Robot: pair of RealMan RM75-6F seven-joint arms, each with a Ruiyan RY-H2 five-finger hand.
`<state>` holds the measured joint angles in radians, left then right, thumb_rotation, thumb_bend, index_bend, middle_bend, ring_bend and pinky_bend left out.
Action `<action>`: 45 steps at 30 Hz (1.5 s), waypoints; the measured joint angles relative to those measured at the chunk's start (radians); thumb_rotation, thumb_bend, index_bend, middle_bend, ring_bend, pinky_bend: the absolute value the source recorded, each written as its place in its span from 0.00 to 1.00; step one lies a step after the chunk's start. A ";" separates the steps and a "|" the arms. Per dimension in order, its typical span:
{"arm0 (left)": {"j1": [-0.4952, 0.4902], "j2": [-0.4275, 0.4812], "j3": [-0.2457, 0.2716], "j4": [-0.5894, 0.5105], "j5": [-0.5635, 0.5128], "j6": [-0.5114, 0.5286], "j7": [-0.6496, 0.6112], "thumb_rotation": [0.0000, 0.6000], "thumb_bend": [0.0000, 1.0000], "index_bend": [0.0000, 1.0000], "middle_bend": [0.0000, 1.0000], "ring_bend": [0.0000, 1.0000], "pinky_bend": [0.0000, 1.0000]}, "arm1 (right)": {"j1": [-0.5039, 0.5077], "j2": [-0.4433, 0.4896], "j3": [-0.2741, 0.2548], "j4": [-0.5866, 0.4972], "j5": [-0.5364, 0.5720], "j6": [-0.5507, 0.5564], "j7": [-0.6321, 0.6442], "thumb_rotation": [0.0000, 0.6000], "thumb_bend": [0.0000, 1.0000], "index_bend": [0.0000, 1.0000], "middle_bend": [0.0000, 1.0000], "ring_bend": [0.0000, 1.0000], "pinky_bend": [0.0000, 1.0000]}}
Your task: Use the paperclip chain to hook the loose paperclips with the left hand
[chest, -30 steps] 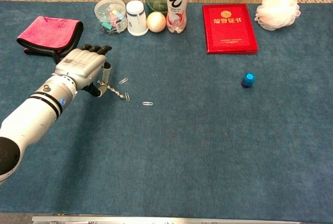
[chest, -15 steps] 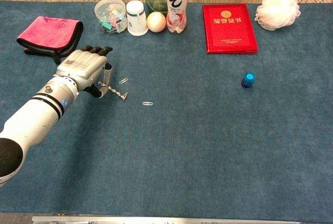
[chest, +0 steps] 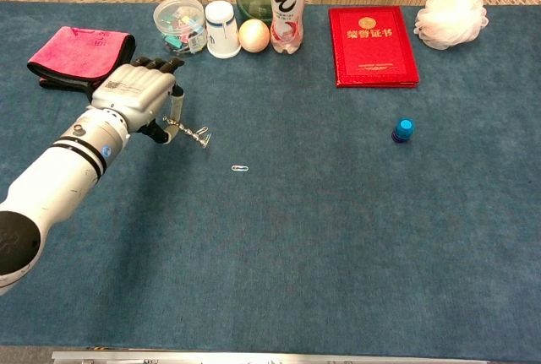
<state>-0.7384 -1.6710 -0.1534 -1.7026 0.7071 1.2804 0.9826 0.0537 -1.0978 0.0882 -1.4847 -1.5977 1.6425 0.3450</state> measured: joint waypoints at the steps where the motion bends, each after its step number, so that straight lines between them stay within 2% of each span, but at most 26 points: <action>1: -0.003 0.001 -0.005 0.001 -0.004 0.000 0.000 1.00 0.42 0.57 0.00 0.00 0.00 | 0.000 0.000 0.000 0.000 0.000 0.000 0.000 1.00 0.87 0.39 0.41 0.37 0.55; 22: -0.054 -0.054 -0.037 0.171 -0.123 -0.062 0.000 1.00 0.42 0.57 0.00 0.00 0.00 | 0.001 0.004 0.004 0.004 0.008 -0.003 0.017 1.00 0.87 0.39 0.41 0.37 0.55; 28: -0.046 -0.034 -0.030 0.130 -0.102 -0.036 -0.010 1.00 0.42 0.57 0.00 0.00 0.00 | 0.001 0.004 0.004 0.005 0.008 -0.004 0.019 1.00 0.87 0.39 0.41 0.37 0.55; 34: -0.016 0.027 -0.014 0.027 -0.054 0.023 -0.031 1.00 0.42 0.57 0.00 0.00 0.00 | 0.003 0.003 0.002 0.004 0.004 -0.007 0.013 1.00 0.86 0.39 0.41 0.37 0.55; 39: 0.037 0.103 0.020 -0.055 -0.003 0.076 -0.069 1.00 0.42 0.58 0.00 0.00 0.00 | 0.005 0.000 0.000 0.002 0.002 -0.010 0.002 1.00 0.87 0.39 0.41 0.37 0.55; 45: 0.106 0.154 0.078 -0.082 0.031 0.094 -0.134 1.00 0.42 0.58 0.00 0.00 0.00 | 0.008 -0.005 -0.002 -0.001 0.001 -0.017 -0.015 1.00 0.87 0.39 0.41 0.37 0.55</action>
<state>-0.6323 -1.5167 -0.0757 -1.7846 0.7383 1.3743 0.8483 0.0616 -1.1028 0.0857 -1.4859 -1.5967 1.6254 0.3305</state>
